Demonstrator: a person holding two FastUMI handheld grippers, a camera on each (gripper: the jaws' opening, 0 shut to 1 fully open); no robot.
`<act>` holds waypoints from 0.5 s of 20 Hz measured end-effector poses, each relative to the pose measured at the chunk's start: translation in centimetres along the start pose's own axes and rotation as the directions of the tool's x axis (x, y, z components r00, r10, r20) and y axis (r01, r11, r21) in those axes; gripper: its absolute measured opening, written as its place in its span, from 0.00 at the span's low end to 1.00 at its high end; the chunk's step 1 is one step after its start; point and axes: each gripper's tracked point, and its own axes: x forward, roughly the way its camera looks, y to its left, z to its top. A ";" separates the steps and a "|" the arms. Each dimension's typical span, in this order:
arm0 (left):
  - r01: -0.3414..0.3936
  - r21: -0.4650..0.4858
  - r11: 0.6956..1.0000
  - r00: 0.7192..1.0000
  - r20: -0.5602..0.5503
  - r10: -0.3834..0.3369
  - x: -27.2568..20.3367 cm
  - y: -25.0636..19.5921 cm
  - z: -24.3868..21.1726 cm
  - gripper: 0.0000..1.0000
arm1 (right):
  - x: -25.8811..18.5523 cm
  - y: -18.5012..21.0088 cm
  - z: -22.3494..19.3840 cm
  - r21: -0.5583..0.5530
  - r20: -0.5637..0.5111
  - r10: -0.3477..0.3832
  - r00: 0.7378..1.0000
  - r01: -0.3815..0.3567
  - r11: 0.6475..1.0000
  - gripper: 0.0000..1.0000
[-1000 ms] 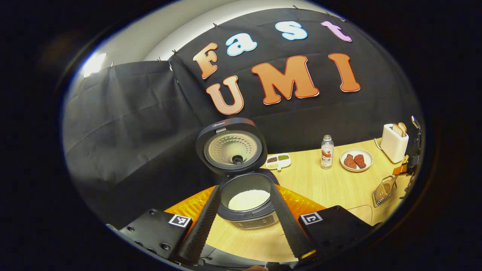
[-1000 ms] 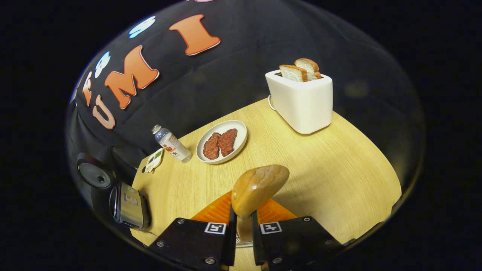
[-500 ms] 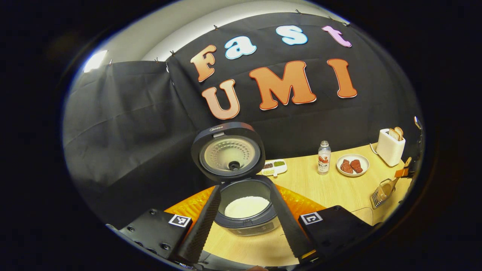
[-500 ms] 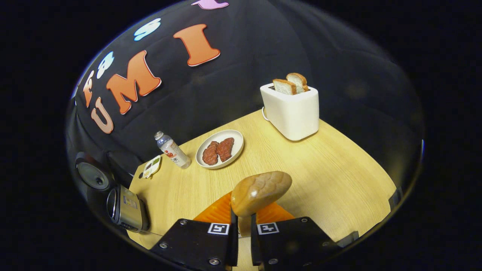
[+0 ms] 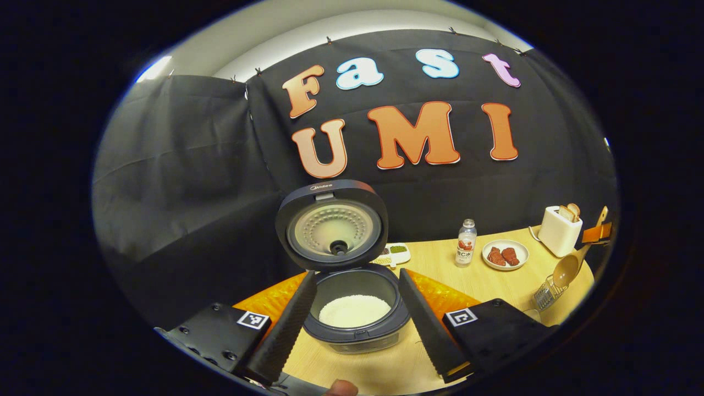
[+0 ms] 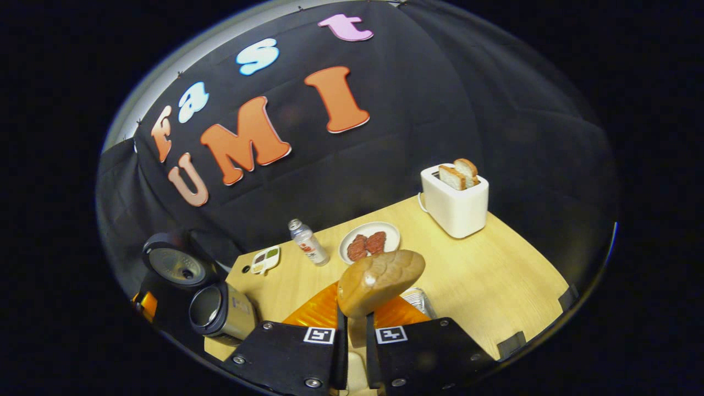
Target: Close the left gripper, press the button to open the rice cooker; take a wooden spoon from the chopstick holder with the right hand, scoop a spoonful of rice and pour it into the rice cooker, then put the wooden spoon back into the chopstick holder.
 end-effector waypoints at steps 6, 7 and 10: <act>0.031 0.005 1.000 0.999 -0.010 -0.031 0.6 1.7 -1.8 1.00 | -2.4 5.5 -5.4 -0.107 -0.116 0.072 0.991 -0.084 0.991 0.09; 0.032 0.000 0.999 0.999 -0.014 -0.032 0.6 2.1 -2.1 1.00 | -2.5 5.7 -6.5 -0.131 -0.132 0.062 0.989 -0.080 0.988 0.13; 0.035 -0.006 0.999 0.999 -0.025 -0.035 0.7 3.3 -3.0 1.00 | -1.9 6.5 -9.8 -0.242 -0.165 0.019 0.986 -0.059 0.968 0.13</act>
